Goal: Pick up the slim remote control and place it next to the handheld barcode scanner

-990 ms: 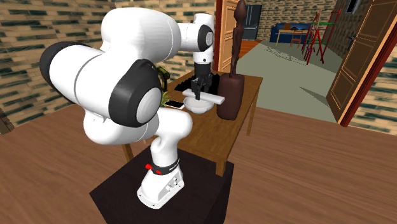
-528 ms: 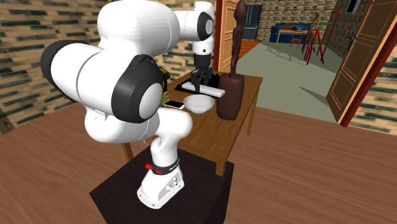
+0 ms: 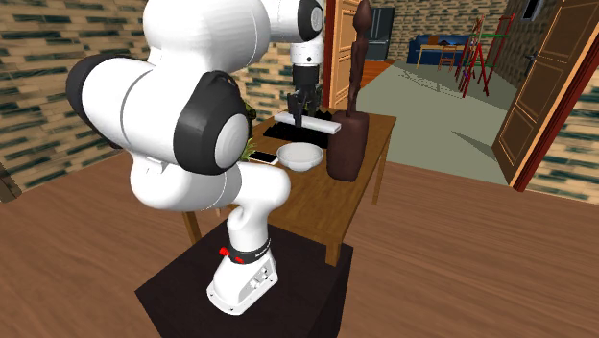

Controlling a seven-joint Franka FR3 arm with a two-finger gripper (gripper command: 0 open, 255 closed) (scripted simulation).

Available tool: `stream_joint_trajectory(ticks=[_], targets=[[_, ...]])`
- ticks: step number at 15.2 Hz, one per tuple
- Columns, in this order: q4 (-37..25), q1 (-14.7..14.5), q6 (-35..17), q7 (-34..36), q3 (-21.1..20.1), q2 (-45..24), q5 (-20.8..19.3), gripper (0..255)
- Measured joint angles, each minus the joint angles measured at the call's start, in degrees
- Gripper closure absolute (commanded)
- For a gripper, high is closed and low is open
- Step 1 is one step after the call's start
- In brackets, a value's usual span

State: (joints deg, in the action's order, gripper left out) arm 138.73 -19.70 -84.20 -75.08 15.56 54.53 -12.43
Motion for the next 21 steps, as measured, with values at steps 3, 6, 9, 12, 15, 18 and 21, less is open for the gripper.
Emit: stream_joint_trajectory(ticks=[3,6,9,12,15,18,21], targets=[[-1.98,-0.44,0.77,0.44,-0.61,-1.27,0.68,255],[-4.29,-1.98,-1.12,2.78,-2.35,-5.72,2.78,255],[-6.80,-3.49,-3.95,4.79,-3.56,-11.26,4.53,255],[-9.98,-5.06,-5.99,7.28,-5.35,-16.64,6.52,255],[-13.80,-6.39,-7.35,9.44,-6.90,-21.96,8.16,255],[-18.15,-7.46,-8.68,11.06,-7.95,-27.75,9.43,255],[-22.92,-8.54,-10.07,12.86,-9.12,-33.94,10.64,255]])
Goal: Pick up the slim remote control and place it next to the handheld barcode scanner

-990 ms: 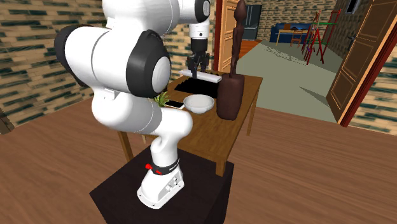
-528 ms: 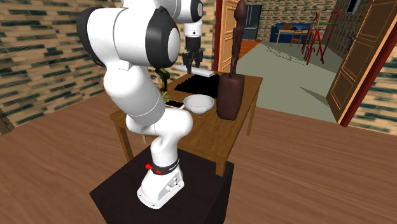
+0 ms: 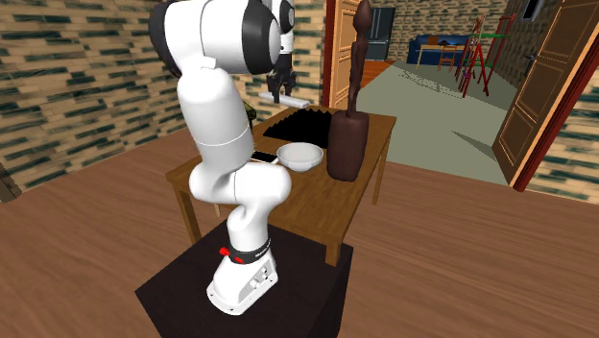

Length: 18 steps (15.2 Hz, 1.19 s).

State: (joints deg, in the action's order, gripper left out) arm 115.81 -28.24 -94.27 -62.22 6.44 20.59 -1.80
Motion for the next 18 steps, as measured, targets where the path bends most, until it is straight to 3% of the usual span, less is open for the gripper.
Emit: stream_joint_trajectory(ticks=[10,18], targets=[[-21.70,-2.51,1.32,4.59,-2.69,-20.47,2.33,255],[-16.54,-2.61,-4.58,4.74,-2.79,-21.23,2.40,255]])
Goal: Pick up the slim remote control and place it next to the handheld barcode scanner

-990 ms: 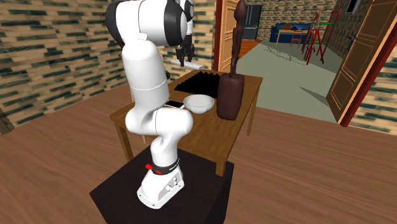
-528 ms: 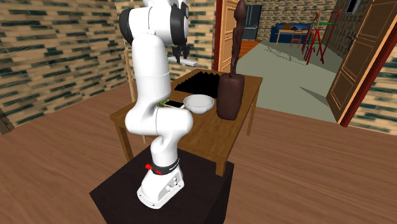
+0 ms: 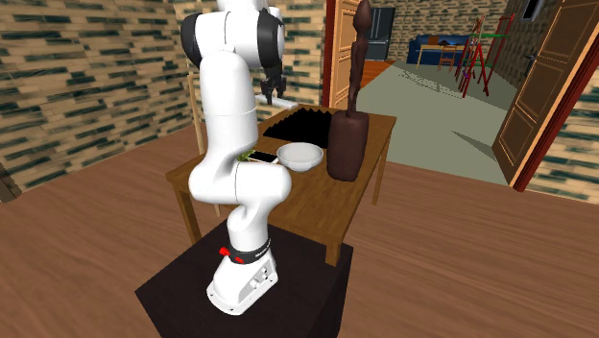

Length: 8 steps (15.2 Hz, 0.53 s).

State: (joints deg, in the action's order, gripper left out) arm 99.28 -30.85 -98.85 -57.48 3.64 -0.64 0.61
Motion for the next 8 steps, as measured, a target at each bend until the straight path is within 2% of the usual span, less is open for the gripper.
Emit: stream_joint_trajectory(ticks=[8], targets=[[6.15,-0.01,-6.09,-0.05,-0.01,0.07,0.01,255]])
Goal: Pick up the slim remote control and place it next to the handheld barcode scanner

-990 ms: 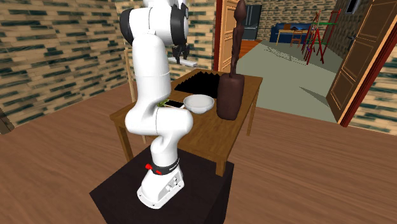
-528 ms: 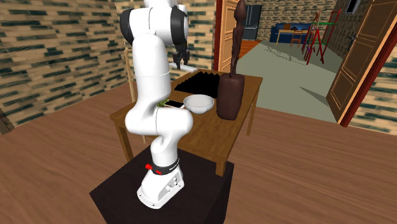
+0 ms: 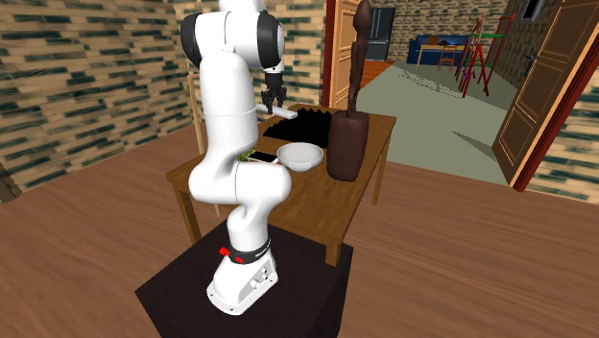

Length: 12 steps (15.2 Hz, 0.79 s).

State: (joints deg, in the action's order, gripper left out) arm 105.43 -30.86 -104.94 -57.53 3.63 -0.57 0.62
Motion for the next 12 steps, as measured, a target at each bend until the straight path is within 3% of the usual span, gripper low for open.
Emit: stream_joint_trajectory(ticks=[12], targets=[[7.41,-0.03,-8.88,-0.07,-0.04,-1.48,0.14,255]])
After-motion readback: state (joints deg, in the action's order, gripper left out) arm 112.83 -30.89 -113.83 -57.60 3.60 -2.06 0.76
